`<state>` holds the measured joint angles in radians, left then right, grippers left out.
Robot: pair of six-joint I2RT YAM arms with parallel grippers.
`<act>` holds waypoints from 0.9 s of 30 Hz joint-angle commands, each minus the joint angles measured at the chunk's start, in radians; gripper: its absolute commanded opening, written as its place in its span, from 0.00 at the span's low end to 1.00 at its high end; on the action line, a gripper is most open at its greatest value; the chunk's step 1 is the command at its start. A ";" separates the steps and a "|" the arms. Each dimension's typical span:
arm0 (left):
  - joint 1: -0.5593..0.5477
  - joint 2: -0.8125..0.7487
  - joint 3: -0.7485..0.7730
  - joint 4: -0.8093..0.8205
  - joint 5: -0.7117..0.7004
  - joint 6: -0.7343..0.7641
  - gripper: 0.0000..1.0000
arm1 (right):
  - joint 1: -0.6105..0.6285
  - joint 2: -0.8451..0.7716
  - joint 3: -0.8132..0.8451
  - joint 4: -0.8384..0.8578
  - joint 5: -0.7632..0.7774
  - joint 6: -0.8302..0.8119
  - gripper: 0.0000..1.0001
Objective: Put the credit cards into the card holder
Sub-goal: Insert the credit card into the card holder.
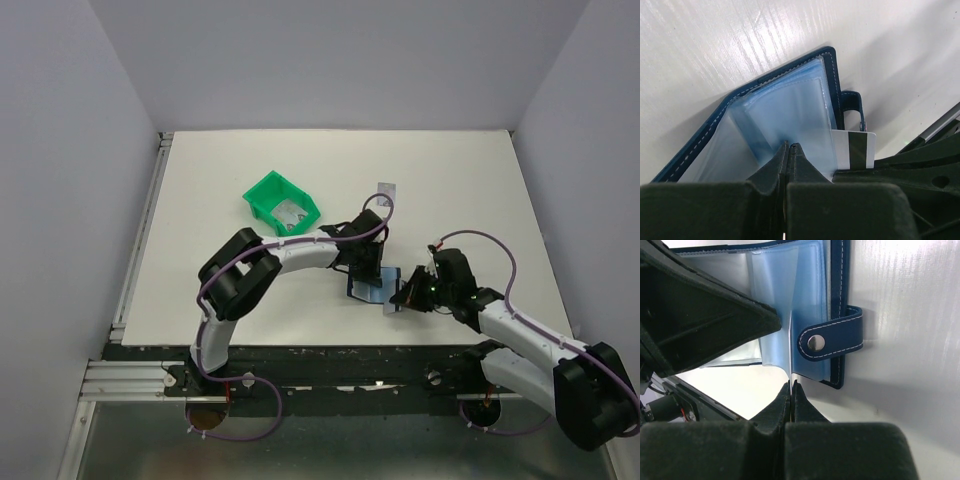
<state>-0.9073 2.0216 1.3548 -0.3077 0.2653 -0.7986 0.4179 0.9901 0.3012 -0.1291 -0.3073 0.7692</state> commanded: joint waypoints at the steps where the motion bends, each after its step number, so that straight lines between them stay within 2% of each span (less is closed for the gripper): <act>1: -0.005 -0.079 -0.043 0.053 0.025 0.022 0.00 | 0.005 0.016 0.004 0.046 -0.033 0.002 0.00; 15: 0.022 -0.251 -0.118 0.067 -0.034 0.019 0.00 | 0.005 0.002 0.018 0.111 -0.095 -0.016 0.01; 27: 0.065 -0.293 -0.163 0.052 -0.052 0.027 0.00 | 0.005 0.053 0.052 0.201 -0.197 -0.048 0.00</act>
<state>-0.8486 1.7710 1.1999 -0.2562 0.2394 -0.7891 0.4179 1.0218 0.3149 0.0120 -0.4435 0.7471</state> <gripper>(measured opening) 0.023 0.011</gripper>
